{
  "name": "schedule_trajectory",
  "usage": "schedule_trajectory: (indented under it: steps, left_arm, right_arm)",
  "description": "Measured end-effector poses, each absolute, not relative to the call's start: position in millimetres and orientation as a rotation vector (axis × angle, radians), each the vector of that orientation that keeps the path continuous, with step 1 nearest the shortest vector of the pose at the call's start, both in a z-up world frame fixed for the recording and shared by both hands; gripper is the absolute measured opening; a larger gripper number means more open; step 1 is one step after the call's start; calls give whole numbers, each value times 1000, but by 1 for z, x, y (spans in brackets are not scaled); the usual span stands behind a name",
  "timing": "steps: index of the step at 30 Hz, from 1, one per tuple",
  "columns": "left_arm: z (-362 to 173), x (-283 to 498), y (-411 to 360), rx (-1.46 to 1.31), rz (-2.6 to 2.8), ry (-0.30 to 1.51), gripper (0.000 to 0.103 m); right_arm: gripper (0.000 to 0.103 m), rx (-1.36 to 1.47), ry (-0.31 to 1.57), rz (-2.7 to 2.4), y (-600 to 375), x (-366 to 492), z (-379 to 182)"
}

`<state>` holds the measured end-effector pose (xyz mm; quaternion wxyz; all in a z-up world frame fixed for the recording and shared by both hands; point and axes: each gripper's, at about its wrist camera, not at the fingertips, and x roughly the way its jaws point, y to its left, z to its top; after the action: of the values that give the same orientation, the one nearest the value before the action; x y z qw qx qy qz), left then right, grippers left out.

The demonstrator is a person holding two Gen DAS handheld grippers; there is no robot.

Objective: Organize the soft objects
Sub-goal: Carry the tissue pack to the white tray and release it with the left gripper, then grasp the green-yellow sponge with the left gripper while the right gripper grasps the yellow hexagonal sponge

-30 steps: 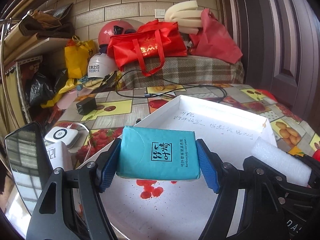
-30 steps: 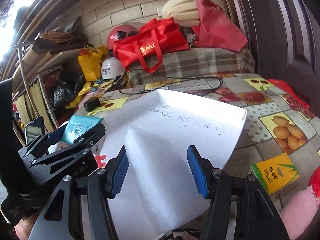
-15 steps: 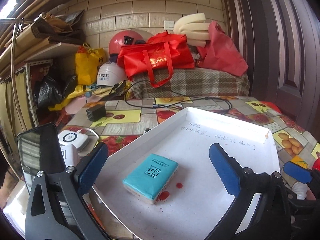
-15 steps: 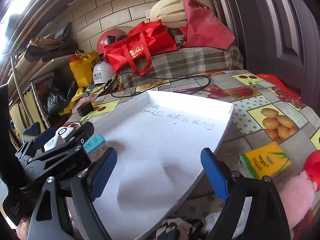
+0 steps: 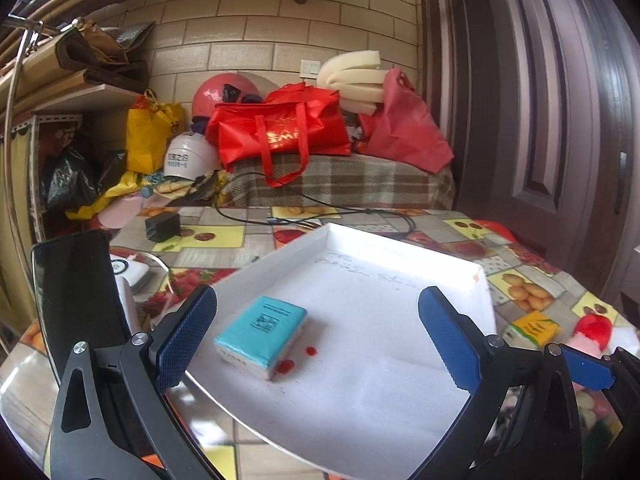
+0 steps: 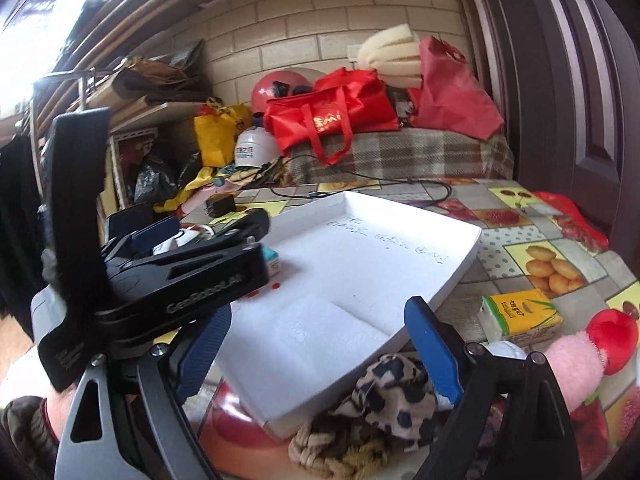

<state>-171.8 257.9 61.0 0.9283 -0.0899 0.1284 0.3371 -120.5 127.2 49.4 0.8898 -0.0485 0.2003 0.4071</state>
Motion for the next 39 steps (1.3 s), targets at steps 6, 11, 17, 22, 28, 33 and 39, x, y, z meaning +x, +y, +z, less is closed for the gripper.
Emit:
schedule_trajectory:
  steps: [6,11,17,22,28,33,39]
  left_arm:
    - [57,-165,225,-201,444,352,102]
    - [46,-147,198,-272,206,485,102]
    - [44,-135,121,-82,-105,568,102]
    - [34,-114,67,77,-163,671,102]
    - [20,-97,69,36,-162,778,99]
    - [11,-96,68,25,-217,820,72]
    - [3,-83,59,64,-210,871,62]
  right_arm:
    - [89,-163,386,897,82,-139,53]
    - [89,-128,415,835,13,-128,54]
    - [89,-261,574,839,-45,-116,34]
    - [89,-371,687,840,-57,-111,9]
    - [88,-403,737,893,-42,-106,4]
    - [82,-418,763,900,-44,-111,-6]
    - [61,-378,765,900,-56,-108,-3]
